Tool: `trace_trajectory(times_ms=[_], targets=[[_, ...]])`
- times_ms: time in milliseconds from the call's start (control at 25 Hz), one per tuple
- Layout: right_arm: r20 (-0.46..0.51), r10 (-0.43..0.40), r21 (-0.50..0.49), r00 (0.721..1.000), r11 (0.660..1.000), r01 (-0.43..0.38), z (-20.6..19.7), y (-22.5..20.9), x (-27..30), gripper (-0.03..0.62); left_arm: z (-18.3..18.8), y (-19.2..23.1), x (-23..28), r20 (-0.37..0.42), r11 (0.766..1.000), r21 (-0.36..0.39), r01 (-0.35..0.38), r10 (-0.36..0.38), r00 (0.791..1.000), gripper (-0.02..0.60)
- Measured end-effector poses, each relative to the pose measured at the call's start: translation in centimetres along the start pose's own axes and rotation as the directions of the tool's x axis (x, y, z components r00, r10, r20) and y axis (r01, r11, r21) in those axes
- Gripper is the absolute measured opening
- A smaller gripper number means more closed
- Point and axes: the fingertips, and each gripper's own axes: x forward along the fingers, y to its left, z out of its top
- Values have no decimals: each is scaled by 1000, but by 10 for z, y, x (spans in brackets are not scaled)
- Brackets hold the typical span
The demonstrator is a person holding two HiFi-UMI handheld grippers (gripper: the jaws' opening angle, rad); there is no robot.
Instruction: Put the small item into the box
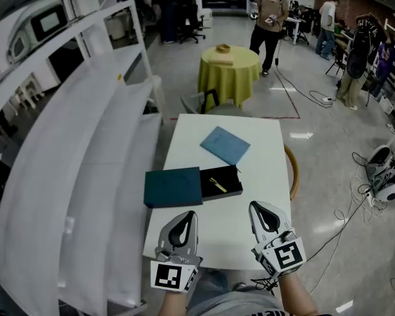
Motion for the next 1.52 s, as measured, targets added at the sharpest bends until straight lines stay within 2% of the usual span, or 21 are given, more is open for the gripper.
trace_trajectory(times_ms=[680,1080,1320,1520], targets=[[27,16,-6,1000,1000,-16,9,7,-25,2,11,-17,-18,19,1000,5,-14,14,1000,15],[-13,-7,-1,1000,1000,7,10,8,-30,2,12,-19,-25,22,999,5,-36,36,999,15],[19,22,-5,1000,1000,-22,7,12,-28,2,10,-17,-27,18,999,2,-40,40,999,15],[-24,1,-5,1000,1000,-1,8,10,-27,2,10,-16,-25,18,999,-1,-39,39,999,17]])
